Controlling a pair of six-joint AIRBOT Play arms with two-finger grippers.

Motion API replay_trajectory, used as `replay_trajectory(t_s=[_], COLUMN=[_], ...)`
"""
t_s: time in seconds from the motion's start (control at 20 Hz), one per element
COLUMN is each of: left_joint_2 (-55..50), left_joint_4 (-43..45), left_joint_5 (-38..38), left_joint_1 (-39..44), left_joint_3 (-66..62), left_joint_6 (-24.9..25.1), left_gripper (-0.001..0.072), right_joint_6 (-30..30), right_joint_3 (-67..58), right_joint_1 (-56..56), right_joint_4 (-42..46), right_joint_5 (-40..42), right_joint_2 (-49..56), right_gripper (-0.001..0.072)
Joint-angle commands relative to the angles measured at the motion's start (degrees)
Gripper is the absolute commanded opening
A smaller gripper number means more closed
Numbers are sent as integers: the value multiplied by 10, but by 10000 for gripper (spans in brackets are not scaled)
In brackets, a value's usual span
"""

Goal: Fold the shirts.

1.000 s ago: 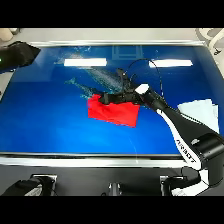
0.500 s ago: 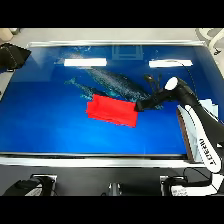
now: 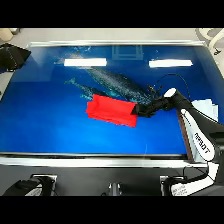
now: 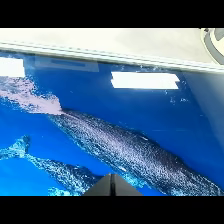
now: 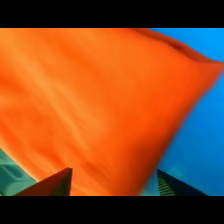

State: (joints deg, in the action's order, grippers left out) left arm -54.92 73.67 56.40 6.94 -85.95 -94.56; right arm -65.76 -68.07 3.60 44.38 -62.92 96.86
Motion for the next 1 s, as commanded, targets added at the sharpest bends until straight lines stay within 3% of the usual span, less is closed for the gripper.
replay_trajectory(t_s=[0.0, 0.05, 0.2, 0.35, 0.7, 0.95], left_joint_2=[0, 0, 0, 0, 0, 0], left_joint_4=[-1, -1, -1, -1, 2, 1], left_joint_5=[-9, -9, -9, -9, -9, -9], left_joint_1=[0, 0, 0, 0, 0, 0], left_joint_3=[0, 0, 0, 0, 0, 0], left_joint_6=[0, 0, 0, 0, 2, 2], left_gripper=[26, 26, 26, 26, 26, 26], right_joint_6=[5, 17, 90, 95, 38, 3], right_joint_3=[2, 2, -27, -102, -257, -294], right_joint_1=[10, 9, -19, -95, -295, -408], right_joint_4=[-47, -54, -76, -60, 64, 78], right_joint_5=[14, 12, -12, -47, -169, -220], right_joint_2=[11, 11, -10, -53, -139, -170], right_gripper=[342, 33, 16, 16, 16, 17])
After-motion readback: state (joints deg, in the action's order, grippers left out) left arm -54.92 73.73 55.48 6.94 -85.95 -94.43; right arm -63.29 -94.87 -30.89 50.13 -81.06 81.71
